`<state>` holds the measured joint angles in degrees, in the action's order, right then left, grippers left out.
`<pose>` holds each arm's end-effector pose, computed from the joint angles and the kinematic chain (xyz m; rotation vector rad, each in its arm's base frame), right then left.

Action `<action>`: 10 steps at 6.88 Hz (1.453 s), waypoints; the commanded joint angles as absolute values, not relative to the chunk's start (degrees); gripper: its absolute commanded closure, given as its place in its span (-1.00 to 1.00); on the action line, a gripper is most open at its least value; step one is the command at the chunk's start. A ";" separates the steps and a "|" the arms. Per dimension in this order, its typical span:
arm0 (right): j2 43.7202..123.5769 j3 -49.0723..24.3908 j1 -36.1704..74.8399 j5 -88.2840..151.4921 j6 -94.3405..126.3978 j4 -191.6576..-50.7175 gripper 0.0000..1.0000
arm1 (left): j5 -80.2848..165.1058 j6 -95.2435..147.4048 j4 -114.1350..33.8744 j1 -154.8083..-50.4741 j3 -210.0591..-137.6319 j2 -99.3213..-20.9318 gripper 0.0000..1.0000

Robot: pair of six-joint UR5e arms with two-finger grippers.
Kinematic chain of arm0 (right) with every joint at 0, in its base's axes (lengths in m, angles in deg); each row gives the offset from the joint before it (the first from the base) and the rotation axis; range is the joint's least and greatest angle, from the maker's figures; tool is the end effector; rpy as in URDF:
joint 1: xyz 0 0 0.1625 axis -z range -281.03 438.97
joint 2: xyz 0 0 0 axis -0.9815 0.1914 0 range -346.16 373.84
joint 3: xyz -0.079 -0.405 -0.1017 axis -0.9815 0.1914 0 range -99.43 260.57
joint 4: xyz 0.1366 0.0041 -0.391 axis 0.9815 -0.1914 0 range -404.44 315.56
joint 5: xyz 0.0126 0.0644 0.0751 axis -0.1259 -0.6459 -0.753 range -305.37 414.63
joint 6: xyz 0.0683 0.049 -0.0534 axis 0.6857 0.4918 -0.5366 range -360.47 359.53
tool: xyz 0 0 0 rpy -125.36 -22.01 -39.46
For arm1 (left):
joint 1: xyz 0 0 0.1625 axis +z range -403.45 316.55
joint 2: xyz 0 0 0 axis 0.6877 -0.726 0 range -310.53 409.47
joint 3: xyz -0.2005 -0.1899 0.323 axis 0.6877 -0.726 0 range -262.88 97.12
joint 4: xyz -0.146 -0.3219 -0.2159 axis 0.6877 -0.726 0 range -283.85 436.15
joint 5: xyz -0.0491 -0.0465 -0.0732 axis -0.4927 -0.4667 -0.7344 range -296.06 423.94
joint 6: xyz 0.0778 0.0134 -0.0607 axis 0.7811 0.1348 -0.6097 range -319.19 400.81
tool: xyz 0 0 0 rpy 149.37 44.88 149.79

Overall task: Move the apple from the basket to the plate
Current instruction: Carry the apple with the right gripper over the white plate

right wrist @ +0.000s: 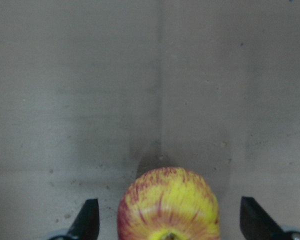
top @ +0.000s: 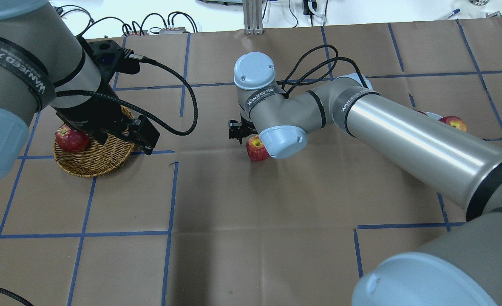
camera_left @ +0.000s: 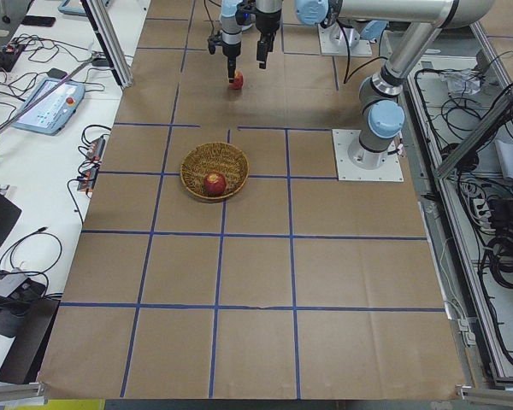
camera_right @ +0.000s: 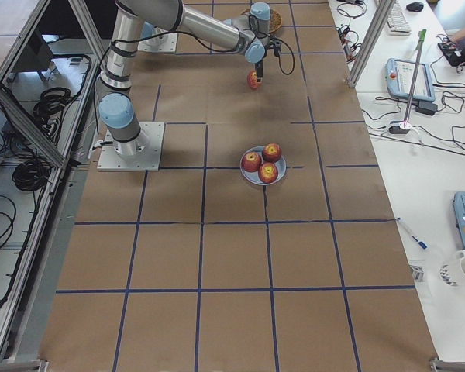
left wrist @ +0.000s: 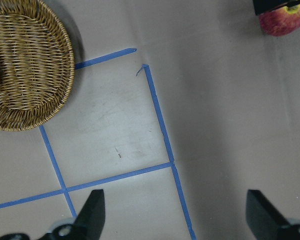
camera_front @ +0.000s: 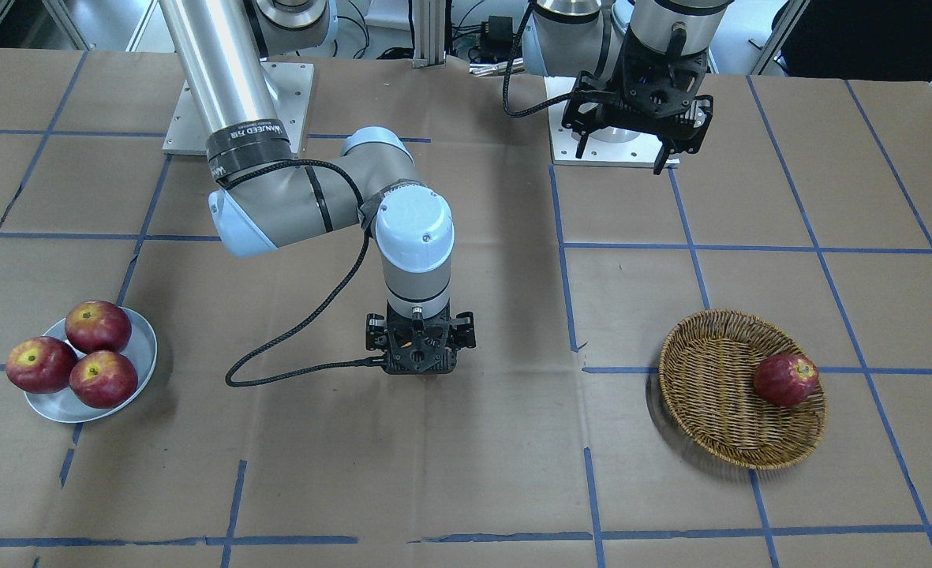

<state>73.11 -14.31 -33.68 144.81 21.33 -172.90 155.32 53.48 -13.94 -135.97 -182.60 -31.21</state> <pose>0.3694 -0.5400 0.2049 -0.0228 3.1249 -0.0738 -0.1493 -0.4159 0.4787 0.4124 3.0910 0.0166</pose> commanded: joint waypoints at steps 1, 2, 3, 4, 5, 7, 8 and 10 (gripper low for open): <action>71.85 -15.32 -33.53 144.36 20.97 -173.82 -0.85 | 155.26 53.38 -13.94 -135.99 -182.63 -31.04 -0.98; 71.94 -15.41 -33.71 144.36 20.97 -173.21 -0.51 | 155.26 53.47 -13.94 -135.99 -182.63 -31.04 -0.98; 72.02 -15.15 -33.54 144.36 20.97 -173.11 -0.22 | 155.26 53.47 -13.94 -135.99 -182.63 -31.04 -0.98; 72.55 -14.89 -33.45 144.36 20.97 -172.59 -0.13 | 155.35 53.55 -13.94 -135.99 -182.72 -30.95 -0.98; 73.68 -14.71 -33.10 144.36 20.97 -172.41 -0.12 | 155.26 53.47 -13.94 -135.99 -182.72 -31.04 -0.98; 82.17 -12.61 -30.65 144.80 17.32 -161.66 -0.12 | 155.26 53.56 -13.94 -135.91 -182.63 -31.04 -0.98; 85.96 -12.51 -26.46 145.06 13.28 -156.90 -0.12 | 155.26 53.56 -13.94 -135.91 -182.63 -31.04 -0.98; 92.82 -12.77 -13.39 145.33 -2.67 -149.33 -0.13 | 155.26 53.56 -13.94 -135.91 -182.63 -31.04 -0.98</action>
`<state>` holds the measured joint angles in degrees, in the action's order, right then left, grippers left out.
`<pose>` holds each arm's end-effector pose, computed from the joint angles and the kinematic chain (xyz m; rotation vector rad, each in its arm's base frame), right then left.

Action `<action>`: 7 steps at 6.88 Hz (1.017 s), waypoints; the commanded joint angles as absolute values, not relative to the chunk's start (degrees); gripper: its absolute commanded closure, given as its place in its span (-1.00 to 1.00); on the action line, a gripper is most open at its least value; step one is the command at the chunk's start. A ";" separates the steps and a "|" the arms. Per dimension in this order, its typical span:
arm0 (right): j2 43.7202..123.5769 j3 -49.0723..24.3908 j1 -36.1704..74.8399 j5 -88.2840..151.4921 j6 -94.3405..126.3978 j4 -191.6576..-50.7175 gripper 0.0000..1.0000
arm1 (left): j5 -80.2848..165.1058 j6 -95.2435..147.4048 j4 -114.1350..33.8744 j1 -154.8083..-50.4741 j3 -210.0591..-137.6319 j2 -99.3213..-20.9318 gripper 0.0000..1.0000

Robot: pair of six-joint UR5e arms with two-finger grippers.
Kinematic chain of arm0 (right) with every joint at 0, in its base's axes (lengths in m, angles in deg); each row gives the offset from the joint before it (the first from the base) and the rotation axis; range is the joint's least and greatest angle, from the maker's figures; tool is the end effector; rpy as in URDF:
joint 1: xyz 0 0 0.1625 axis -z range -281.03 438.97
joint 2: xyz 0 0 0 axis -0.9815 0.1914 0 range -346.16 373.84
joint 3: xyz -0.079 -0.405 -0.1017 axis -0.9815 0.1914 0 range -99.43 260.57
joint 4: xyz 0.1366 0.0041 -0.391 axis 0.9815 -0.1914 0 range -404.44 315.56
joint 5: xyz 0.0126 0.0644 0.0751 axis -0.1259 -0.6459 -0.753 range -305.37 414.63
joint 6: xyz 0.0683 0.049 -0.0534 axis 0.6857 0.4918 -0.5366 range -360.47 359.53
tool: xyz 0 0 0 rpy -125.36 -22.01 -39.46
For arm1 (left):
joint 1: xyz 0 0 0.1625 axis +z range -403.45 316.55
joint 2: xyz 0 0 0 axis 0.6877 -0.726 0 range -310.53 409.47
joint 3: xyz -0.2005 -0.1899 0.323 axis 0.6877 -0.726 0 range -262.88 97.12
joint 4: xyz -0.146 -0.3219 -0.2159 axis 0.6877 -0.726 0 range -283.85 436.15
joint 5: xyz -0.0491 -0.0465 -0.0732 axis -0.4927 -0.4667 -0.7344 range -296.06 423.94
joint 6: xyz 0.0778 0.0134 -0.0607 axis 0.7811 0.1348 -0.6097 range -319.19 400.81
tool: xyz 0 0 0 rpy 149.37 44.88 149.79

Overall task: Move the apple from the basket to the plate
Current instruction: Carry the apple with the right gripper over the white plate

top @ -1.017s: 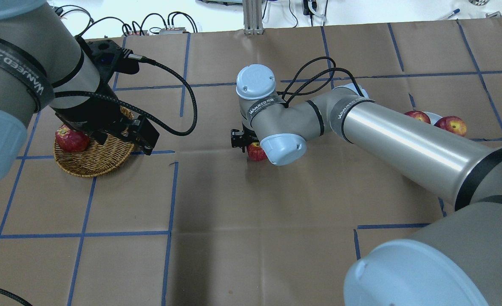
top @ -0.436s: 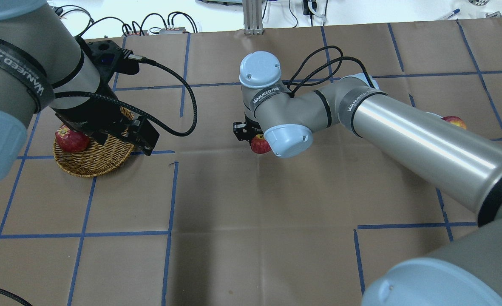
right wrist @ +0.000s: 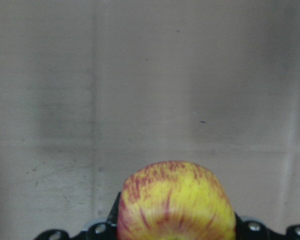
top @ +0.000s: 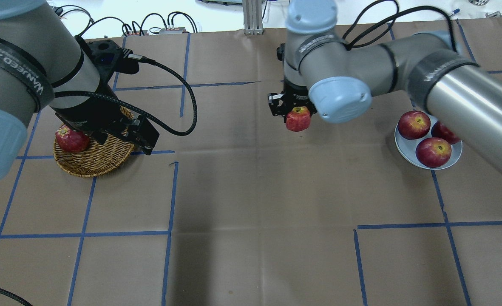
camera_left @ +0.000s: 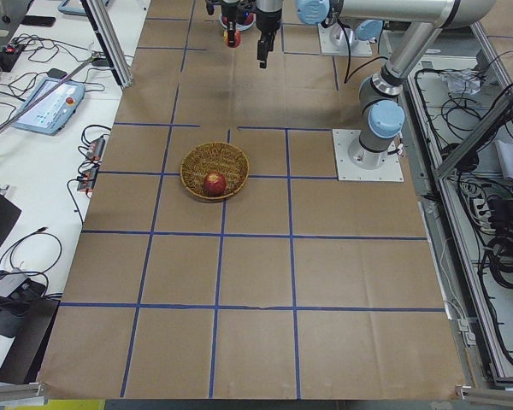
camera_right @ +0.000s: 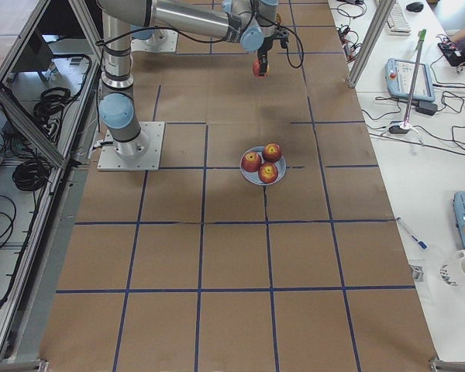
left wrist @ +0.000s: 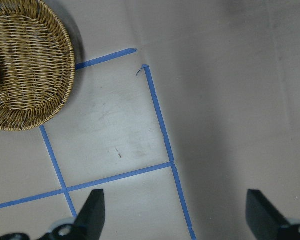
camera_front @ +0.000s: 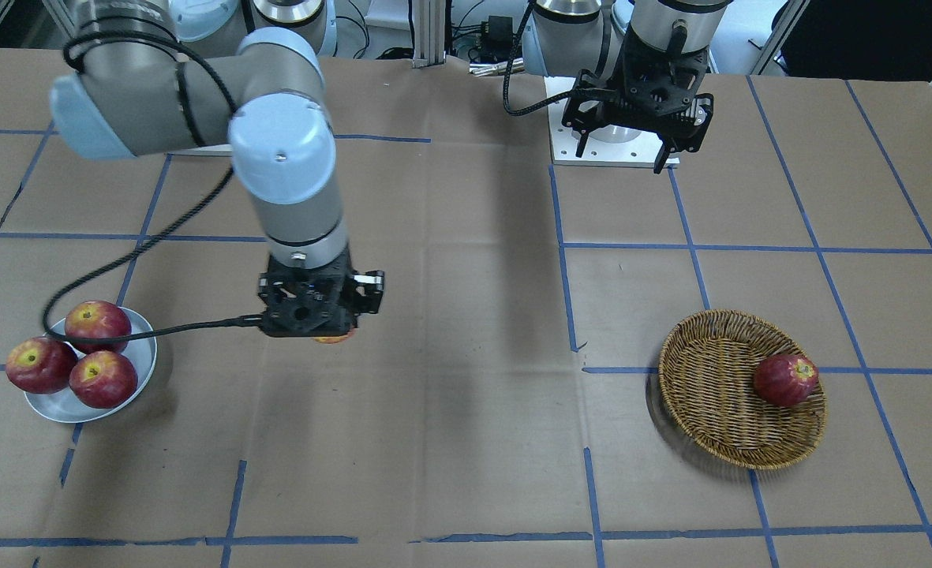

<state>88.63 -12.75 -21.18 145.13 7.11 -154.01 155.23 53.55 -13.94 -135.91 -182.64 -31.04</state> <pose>0.2334 -0.5525 0.3502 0.0699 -3.1347 0.0302 -0.1490 -0.4151 0.4796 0.4128 3.0923 0.0129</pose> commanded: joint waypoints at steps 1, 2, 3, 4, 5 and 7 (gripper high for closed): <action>94.16 -12.86 -6.10 145.33 -13.11 -148.16 -0.13 | 155.26 53.56 -13.94 -135.91 -182.63 -31.04 -0.98; 94.26 -12.86 1.37 145.24 -23.57 -148.24 -0.13 | 155.26 53.56 -13.94 -135.91 -182.63 -31.04 -0.98; 93.74 -12.95 6.84 145.15 -32.46 -148.59 -0.13 | 155.26 53.56 -13.94 -135.91 -182.63 -31.04 -0.98; 93.21 -12.95 10.64 144.89 -38.73 -149.20 -0.13 | 155.26 53.56 -13.94 -135.91 -182.63 -31.04 -0.98; 91.38 -12.95 12.94 144.45 -41.75 -149.29 -0.13 | 155.26 53.56 -13.94 -135.91 -182.63 -31.04 -0.98; 86.64 -13.12 13.66 144.36 -42.31 -151.47 -0.12 | 155.26 53.56 -13.94 -135.91 -182.63 -31.04 -0.98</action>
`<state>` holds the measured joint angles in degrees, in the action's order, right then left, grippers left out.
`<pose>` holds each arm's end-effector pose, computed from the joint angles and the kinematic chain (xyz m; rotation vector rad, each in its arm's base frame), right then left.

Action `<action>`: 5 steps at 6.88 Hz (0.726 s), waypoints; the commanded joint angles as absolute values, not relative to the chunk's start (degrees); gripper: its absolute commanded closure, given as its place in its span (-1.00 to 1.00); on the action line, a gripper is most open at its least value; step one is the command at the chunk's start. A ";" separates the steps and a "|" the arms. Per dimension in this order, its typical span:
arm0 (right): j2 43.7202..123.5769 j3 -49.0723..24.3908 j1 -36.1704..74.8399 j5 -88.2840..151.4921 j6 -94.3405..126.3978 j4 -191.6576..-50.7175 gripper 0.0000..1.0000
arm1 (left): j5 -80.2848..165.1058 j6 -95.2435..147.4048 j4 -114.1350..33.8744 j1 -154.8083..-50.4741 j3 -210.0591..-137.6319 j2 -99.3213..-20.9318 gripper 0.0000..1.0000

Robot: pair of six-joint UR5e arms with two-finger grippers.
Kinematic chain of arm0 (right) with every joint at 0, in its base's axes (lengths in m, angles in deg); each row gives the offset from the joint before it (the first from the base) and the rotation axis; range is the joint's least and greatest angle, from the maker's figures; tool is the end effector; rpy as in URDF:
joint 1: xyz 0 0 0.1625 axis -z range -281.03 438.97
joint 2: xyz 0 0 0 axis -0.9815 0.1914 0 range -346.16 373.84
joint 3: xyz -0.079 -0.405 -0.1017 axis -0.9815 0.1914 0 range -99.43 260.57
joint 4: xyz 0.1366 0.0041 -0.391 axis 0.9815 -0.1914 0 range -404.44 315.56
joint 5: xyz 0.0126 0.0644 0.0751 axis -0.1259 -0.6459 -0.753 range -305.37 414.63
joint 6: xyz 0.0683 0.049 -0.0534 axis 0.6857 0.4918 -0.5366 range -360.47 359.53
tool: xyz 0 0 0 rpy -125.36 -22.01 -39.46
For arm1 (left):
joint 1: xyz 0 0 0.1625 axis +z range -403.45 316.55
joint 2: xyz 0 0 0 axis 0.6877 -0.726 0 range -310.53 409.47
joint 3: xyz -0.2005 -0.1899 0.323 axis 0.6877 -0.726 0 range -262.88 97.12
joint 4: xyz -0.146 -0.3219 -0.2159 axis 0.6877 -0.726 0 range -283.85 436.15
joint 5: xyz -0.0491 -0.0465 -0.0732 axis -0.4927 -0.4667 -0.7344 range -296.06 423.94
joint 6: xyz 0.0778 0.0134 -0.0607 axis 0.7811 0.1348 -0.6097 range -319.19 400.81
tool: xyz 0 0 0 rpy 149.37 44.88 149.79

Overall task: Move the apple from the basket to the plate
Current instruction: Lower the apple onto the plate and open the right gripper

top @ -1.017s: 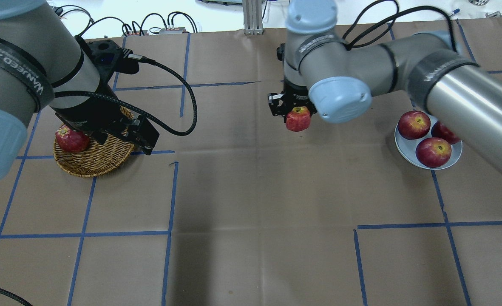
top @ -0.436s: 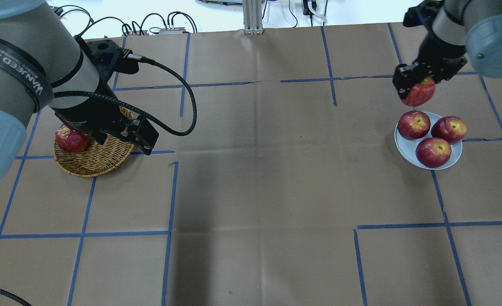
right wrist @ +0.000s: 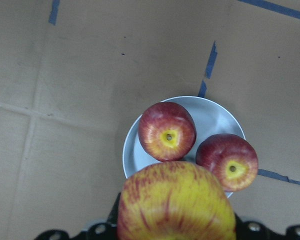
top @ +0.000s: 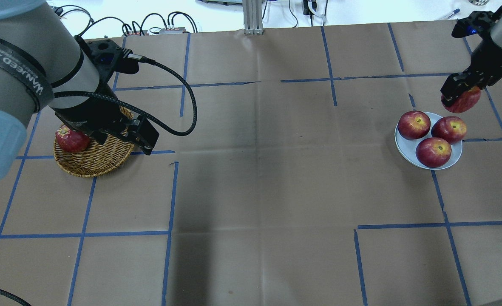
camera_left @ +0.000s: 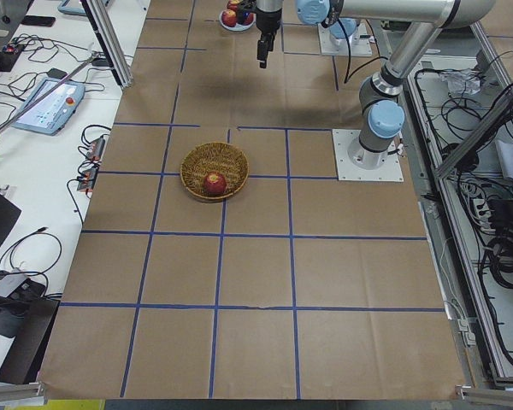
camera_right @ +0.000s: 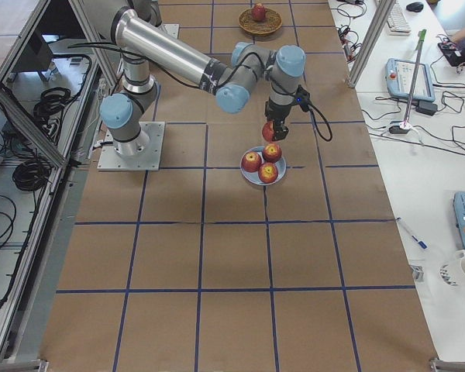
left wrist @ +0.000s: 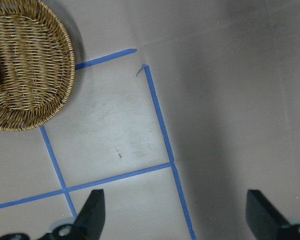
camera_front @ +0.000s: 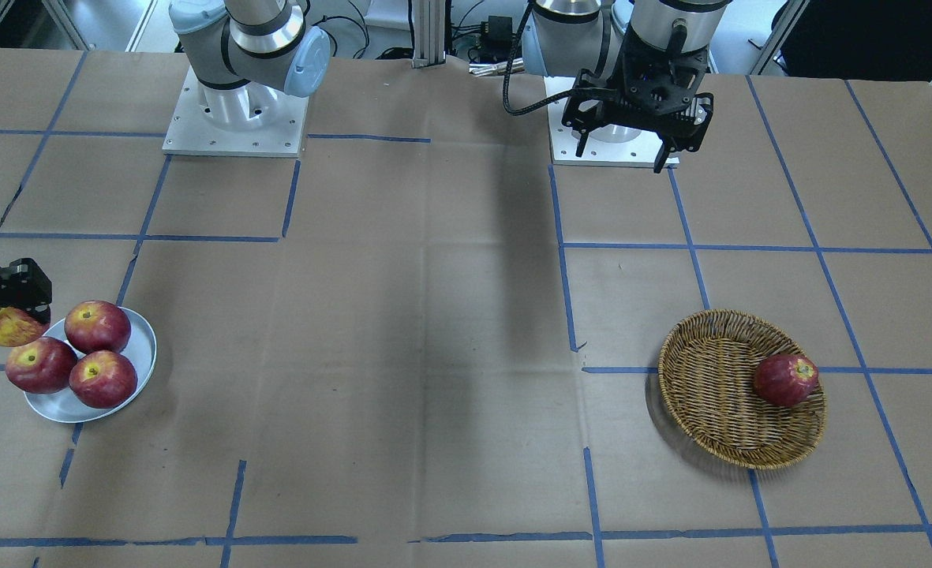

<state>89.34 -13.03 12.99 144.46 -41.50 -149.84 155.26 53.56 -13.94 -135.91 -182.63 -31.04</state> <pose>-0.1117 -0.5788 0.3479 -0.4600 3.0791 0.0594 -0.1489 -0.4151 0.4797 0.4130 3.0918 0.0127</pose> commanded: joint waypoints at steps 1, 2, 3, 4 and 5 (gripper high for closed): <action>85.66 -14.78 13.66 144.36 -42.31 -154.19 -0.12 | 155.26 53.56 -13.94 -135.91 -182.63 -31.04 -0.98; 85.21 -17.84 13.66 144.54 -42.31 -158.65 -0.12 | 155.35 53.64 -14.03 -135.91 -182.72 -30.95 -0.98; 85.21 -20.48 13.66 144.54 -42.31 -161.83 -0.12 | 155.26 53.73 -14.03 -135.91 -182.63 -30.95 -0.98; 85.21 -21.29 13.66 144.89 -42.31 -163.08 -0.13 | 155.26 53.73 -14.03 -135.91 -182.72 -30.95 -0.98; 85.30 -21.21 13.66 144.98 -42.13 -163.01 -0.14 | 155.26 53.82 -14.03 -135.82 -182.72 -30.95 -0.98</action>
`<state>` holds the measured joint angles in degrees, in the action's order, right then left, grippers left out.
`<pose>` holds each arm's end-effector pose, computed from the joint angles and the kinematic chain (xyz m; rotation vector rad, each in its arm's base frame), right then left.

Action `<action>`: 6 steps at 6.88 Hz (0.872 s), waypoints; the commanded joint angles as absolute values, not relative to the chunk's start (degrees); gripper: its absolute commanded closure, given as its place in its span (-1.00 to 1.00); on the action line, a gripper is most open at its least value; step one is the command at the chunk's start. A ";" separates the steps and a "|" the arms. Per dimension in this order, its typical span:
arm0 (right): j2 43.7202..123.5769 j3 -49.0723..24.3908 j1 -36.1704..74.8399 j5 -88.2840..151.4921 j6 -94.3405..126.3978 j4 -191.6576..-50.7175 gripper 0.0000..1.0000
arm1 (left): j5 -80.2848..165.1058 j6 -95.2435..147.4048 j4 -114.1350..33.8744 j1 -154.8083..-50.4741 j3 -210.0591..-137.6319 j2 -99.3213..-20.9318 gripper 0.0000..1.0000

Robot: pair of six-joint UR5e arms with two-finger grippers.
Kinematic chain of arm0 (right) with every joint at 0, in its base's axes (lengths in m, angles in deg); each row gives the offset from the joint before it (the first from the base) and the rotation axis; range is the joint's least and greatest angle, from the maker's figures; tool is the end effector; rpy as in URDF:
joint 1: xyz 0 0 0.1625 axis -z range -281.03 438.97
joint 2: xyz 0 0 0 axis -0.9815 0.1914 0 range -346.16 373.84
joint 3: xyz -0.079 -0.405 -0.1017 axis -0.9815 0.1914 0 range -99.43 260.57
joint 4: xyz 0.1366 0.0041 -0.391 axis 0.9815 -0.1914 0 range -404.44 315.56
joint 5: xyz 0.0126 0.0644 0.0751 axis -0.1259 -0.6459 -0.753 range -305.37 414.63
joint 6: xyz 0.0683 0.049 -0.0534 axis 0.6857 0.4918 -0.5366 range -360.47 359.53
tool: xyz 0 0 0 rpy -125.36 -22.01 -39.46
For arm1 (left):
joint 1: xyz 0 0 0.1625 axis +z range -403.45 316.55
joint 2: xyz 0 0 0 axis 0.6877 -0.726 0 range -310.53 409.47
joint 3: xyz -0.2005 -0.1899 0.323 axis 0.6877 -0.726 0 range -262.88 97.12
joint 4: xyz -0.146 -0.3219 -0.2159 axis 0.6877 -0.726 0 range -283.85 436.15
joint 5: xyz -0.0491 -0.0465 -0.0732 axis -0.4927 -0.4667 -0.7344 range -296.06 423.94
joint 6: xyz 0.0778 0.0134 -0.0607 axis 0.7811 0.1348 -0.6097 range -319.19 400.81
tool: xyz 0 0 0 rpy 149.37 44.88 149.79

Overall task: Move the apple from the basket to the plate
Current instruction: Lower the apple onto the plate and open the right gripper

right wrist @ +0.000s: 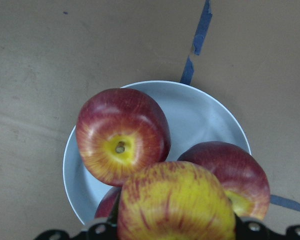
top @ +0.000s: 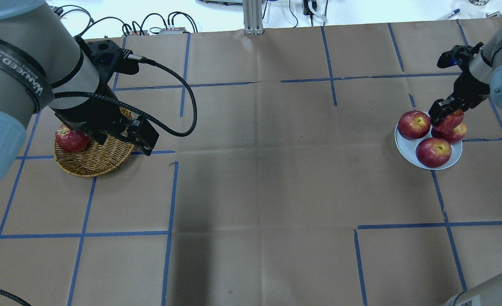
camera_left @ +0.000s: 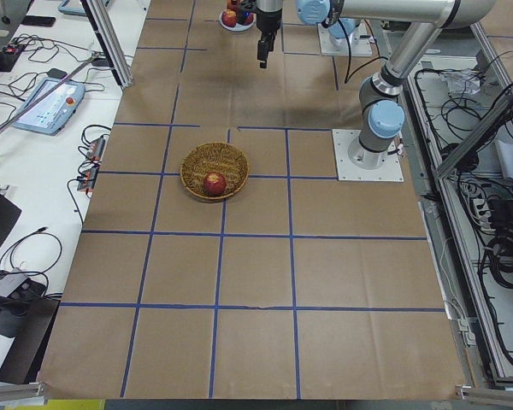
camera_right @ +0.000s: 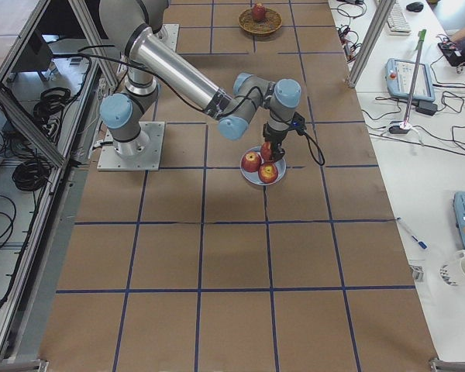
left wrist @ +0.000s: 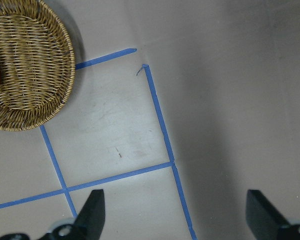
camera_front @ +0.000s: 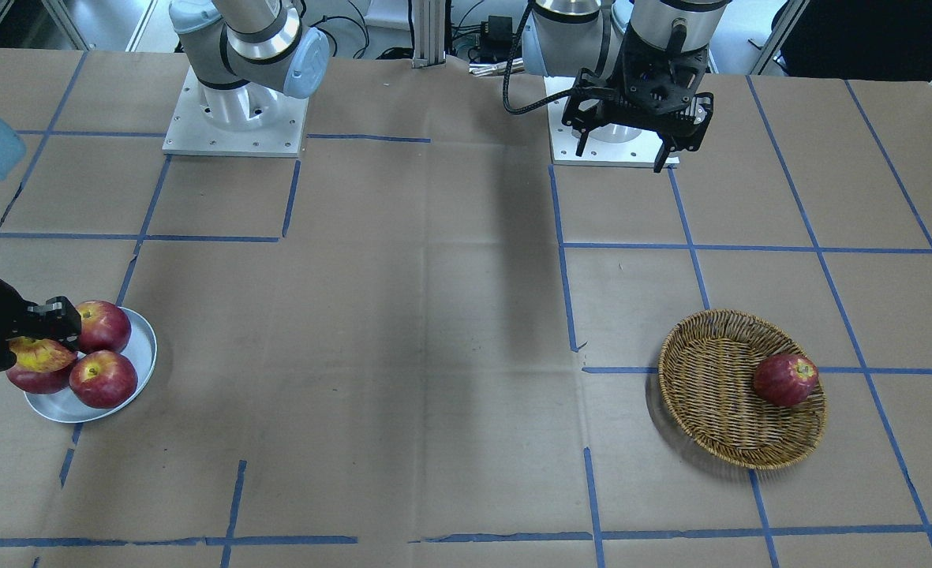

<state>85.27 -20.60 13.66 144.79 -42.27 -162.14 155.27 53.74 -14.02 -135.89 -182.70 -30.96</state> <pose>-0.1181 -0.5753 0.2677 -0.4645 3.0893 0.0489 -0.1487 -0.4145 0.4795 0.4173 3.0911 0.0147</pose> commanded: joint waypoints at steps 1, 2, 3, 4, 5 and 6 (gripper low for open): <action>85.21 -21.30 13.66 145.06 -42.13 -162.92 -0.14 | 155.26 53.82 -14.11 -135.82 -182.72 -31.04 -0.98; 85.21 -21.39 13.66 145.07 -42.22 -162.92 -0.77 | 155.26 53.82 -14.11 -135.82 -182.72 -30.95 -0.98; 85.30 -21.04 13.66 145.33 -41.96 -162.31 -1.00 | 155.26 53.82 -14.11 -135.82 -182.72 -30.95 -0.98; 85.99 -20.86 13.58 145.33 -41.96 -162.30 -1.00 | 155.26 53.82 -14.20 -135.82 -182.72 -30.95 -0.98; 86.43 -20.42 13.49 145.24 -41.87 -162.30 -1.00 | 155.26 53.82 -14.20 -135.82 -182.72 -30.95 -0.98; 87.66 -18.68 13.14 145.15 -41.87 -161.08 -1.00 | 155.26 53.82 -14.20 -135.82 -182.72 -30.95 -0.98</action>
